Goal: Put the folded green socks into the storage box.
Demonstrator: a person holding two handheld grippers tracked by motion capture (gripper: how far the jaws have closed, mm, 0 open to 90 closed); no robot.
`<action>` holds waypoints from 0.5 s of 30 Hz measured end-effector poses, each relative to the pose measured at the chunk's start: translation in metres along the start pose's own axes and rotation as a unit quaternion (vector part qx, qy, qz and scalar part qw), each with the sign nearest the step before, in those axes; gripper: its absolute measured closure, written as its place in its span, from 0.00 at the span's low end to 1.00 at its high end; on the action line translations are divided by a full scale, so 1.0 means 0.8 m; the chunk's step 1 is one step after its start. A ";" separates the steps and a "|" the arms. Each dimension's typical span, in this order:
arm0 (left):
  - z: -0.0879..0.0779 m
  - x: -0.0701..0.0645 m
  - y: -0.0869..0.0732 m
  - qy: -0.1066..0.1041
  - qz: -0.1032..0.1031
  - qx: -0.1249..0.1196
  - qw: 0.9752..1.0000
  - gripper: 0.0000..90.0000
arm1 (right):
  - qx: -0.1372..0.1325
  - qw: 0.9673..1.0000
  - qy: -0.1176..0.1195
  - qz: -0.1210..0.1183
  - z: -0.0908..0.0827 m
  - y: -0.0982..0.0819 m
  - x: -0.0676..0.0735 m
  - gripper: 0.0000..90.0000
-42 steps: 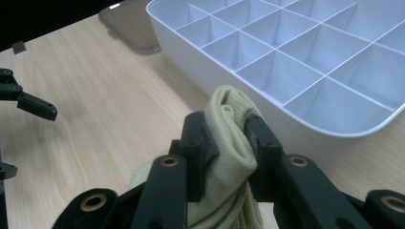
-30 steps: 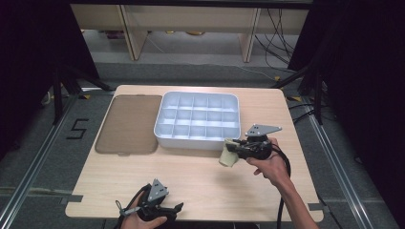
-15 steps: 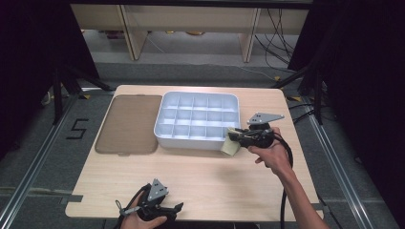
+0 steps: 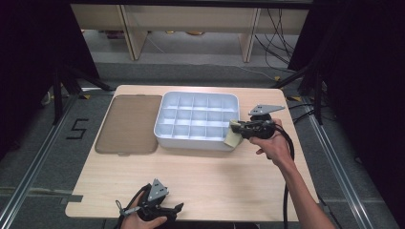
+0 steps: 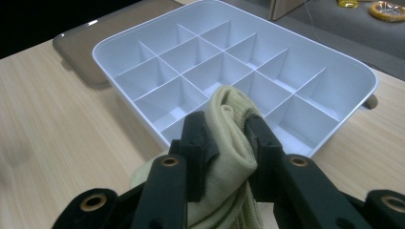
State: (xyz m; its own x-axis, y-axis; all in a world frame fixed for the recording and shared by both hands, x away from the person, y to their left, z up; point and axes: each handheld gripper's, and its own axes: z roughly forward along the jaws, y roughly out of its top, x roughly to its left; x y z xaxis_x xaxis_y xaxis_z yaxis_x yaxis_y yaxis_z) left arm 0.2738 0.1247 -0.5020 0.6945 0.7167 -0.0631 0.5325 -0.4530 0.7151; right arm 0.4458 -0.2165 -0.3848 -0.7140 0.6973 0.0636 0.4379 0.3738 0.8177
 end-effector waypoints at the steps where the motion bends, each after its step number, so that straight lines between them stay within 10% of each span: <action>1: 0.000 0.000 0.000 0.001 -0.002 0.000 1.000 0.22 | 0.003 1.000 -0.001 -0.005 0.000 0.002 -0.002 0.81; 15: -0.001 -0.001 0.000 0.004 -0.005 0.001 1.000 0.22 | 0.016 1.000 -0.015 -0.002 0.002 0.016 -0.013 0.81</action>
State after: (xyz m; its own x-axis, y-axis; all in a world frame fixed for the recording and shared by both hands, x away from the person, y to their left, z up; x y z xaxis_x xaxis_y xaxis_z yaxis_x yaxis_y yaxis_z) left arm 0.2731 0.1247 -0.5018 0.6849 0.7257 -0.0650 0.5403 -0.4460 0.7135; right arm 0.4593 -0.2179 -0.3760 -0.6987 0.7141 0.0434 0.4535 0.3952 0.7988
